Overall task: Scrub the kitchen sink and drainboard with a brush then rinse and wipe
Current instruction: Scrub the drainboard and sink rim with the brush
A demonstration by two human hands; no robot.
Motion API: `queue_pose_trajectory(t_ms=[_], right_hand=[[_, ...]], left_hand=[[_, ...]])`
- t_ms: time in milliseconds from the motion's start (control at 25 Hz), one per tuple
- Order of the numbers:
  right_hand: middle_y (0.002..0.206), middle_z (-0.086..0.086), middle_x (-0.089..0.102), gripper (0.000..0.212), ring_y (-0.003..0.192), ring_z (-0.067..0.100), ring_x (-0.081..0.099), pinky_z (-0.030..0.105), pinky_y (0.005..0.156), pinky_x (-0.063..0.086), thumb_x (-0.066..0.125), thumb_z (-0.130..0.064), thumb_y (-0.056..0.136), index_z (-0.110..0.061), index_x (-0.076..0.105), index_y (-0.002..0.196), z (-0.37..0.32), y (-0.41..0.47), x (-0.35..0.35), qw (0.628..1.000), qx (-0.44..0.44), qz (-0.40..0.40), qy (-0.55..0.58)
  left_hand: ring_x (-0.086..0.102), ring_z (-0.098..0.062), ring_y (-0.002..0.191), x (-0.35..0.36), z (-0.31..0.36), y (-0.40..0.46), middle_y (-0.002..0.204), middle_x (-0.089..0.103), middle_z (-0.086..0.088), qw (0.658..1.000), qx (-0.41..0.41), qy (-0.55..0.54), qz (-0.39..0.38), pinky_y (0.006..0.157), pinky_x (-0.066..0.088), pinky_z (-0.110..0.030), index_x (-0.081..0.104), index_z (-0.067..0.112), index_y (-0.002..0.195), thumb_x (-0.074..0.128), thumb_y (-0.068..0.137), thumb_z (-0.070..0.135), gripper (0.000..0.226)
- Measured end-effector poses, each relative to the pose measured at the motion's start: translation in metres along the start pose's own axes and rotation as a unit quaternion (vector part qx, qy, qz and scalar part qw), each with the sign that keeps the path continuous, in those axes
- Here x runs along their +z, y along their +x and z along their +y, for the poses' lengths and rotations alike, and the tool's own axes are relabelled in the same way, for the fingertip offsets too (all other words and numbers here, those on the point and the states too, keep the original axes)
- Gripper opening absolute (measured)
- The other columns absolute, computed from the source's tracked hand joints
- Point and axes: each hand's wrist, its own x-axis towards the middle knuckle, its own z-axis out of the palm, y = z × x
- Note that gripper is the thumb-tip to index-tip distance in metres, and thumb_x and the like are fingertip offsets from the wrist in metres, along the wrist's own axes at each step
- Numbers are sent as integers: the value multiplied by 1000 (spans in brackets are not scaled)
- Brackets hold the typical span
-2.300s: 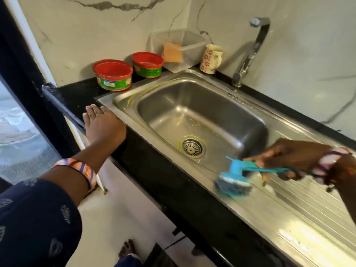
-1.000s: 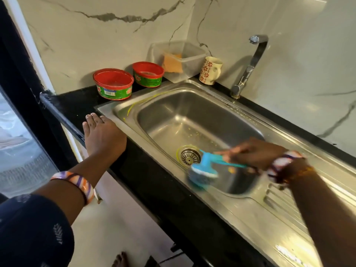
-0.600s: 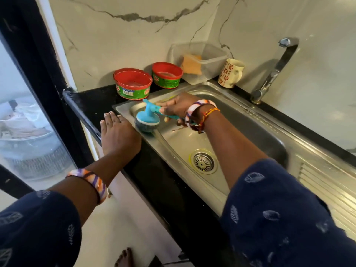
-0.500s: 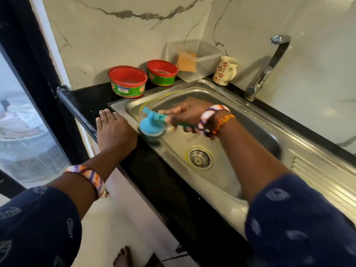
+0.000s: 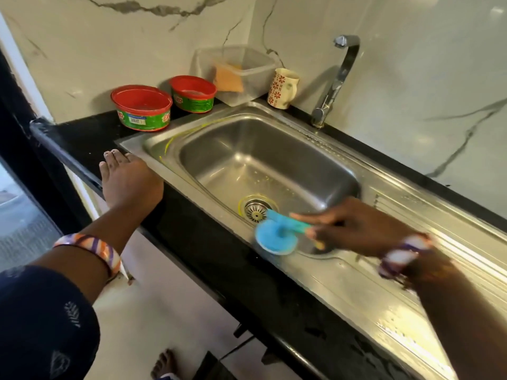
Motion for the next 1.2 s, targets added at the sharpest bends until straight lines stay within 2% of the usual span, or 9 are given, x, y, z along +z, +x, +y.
queue_pose_trajectory(t_ms=[120,200,280,480,560,680,840,1080,1200], right_hand=[[73,5,70,33,46,-5,49,8,53,35,56,-21,92,-19,58,125,-32,94,18,990,-117,31,-67],[93,10,73,35,41,-11,47,5,50,34,55,-23,93,-18,56,128,-63,152,25,989,-116,50,-83],[89,8,72,35,34,-13,43,3,43,33,55,-21,92,-16,57,127,-85,179,28,991,-113,48,-60],[43,-19,55,19,33,0,41,6,38,30,55,-15,93,-4,70,98,-53,116,8,994,-103,-9,-27],[49,-31,56,23,43,2,44,8,43,34,55,-13,92,3,69,102,-19,62,3,995,-90,-22,-30],[68,-6,70,17,54,8,49,10,46,39,59,-17,89,-26,69,99,36,-21,-7,1000,-9,-16,16],[50,-19,62,33,46,-2,53,8,45,39,59,-27,82,-22,58,115,76,-97,-21,995,87,29,29],[55,-30,61,22,52,-7,54,6,51,42,59,-17,89,-27,64,107,65,-42,-4,998,55,16,14],[62,-26,66,20,46,-4,48,8,47,38,61,-18,89,-13,71,105,25,44,-3,998,-45,19,-25]], left_hand=[[16,-40,140,2,-5,3,147,24,-32,1000,23,10,-1,116,12,-45,31,-15,135,36,91,10,51],[20,-42,138,4,-7,6,144,28,-33,1000,26,13,2,115,15,-46,35,-16,133,39,90,10,50],[21,-41,137,5,-8,7,143,30,-33,1000,19,15,9,114,16,-46,36,-16,132,39,90,11,51],[19,-41,139,4,-7,5,145,27,-33,1000,24,12,11,115,13,-46,33,-16,134,39,89,9,52],[18,-40,139,4,-9,6,146,25,-32,999,25,20,3,116,13,-46,31,-16,135,39,90,10,52],[20,-43,137,4,-10,6,144,27,-34,999,37,29,-2,113,16,-48,32,-16,134,42,89,12,54],[20,-43,137,4,-6,4,145,24,-34,1000,20,15,-7,114,15,-48,26,-16,136,44,90,14,58],[21,-41,138,3,-3,0,145,27,-32,1000,17,19,-4,115,17,-47,31,-15,136,41,90,12,54],[25,-40,135,4,-2,1,142,32,-32,1000,13,24,-1,113,20,-46,39,-15,131,41,88,10,50]])
